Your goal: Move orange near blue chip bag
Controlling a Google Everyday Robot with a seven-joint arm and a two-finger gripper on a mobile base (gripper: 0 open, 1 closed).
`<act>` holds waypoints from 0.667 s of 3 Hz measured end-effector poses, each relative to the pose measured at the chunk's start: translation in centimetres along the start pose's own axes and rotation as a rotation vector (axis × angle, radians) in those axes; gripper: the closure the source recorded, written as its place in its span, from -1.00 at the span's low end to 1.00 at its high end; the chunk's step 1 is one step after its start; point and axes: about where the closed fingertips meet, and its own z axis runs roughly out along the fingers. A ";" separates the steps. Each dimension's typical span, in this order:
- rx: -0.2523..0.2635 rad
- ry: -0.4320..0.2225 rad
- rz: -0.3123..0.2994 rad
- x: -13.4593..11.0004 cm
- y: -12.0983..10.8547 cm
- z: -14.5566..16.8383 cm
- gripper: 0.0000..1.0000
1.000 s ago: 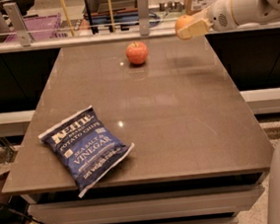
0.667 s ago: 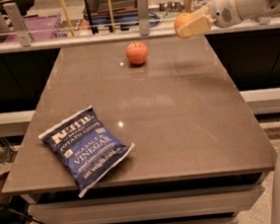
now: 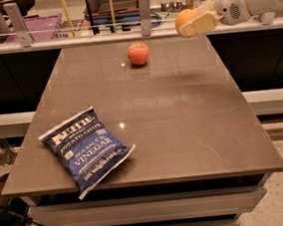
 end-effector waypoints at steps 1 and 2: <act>0.005 -0.003 -0.005 -0.1 2.4 -0.5 1.00; -0.007 -0.004 -0.003 0.2 5.0 -1.0 1.00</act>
Offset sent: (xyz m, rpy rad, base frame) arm -0.0766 0.0226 -0.0056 0.0078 0.0026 0.0112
